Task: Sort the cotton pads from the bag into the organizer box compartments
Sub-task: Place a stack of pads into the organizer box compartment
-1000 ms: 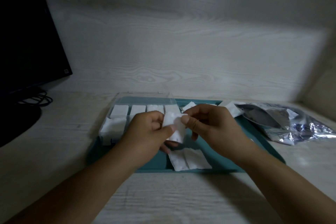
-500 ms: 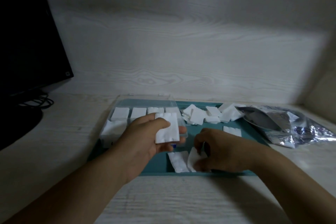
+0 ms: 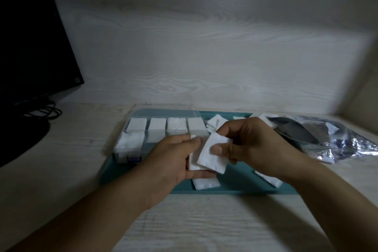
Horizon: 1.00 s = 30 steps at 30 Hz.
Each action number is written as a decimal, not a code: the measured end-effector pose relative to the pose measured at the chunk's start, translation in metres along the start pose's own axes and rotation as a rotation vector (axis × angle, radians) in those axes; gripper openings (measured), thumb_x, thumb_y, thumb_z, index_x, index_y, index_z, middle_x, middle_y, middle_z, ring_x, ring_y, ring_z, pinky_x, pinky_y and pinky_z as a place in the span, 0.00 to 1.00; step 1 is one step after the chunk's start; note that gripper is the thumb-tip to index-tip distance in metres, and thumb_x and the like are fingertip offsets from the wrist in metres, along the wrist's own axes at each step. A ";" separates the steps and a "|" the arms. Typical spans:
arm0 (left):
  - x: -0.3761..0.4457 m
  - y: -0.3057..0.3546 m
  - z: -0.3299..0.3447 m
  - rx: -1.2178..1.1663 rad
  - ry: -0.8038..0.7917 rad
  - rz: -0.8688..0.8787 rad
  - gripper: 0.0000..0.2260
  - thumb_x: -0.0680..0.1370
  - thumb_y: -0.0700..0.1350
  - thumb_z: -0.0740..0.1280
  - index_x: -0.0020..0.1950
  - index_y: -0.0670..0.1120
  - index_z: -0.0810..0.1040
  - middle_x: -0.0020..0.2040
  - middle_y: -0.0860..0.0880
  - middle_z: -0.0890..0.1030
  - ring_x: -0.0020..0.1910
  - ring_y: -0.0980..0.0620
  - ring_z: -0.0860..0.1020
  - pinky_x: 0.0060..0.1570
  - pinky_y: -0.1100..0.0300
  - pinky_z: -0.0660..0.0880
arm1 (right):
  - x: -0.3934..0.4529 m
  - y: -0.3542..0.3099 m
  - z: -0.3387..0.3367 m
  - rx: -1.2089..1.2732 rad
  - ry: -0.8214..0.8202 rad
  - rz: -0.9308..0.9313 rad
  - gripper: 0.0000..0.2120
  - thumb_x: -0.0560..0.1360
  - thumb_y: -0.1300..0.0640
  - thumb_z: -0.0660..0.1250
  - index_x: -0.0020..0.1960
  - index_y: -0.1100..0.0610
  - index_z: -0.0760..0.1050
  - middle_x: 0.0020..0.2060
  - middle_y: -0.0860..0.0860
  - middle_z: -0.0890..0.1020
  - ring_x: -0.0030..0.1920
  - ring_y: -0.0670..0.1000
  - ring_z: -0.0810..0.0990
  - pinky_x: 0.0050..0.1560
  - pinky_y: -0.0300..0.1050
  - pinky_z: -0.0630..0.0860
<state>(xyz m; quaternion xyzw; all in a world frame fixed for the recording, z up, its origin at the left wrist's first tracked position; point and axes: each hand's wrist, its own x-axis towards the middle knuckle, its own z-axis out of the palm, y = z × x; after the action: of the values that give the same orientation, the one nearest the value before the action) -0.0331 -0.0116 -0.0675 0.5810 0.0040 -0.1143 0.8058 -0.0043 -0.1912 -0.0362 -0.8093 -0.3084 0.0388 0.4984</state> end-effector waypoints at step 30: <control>-0.002 -0.001 -0.002 0.081 -0.151 -0.062 0.14 0.81 0.41 0.61 0.63 0.35 0.76 0.57 0.37 0.83 0.54 0.39 0.83 0.55 0.43 0.80 | 0.001 0.012 0.015 -0.249 0.206 -0.020 0.12 0.68 0.58 0.78 0.46 0.45 0.79 0.37 0.46 0.80 0.35 0.50 0.81 0.38 0.46 0.81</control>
<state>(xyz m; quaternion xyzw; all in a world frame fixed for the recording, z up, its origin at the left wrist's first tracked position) -0.0355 -0.0093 -0.0693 0.6023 -0.0435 -0.1828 0.7759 -0.0036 -0.1822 -0.0535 -0.8614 -0.2663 -0.0877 0.4235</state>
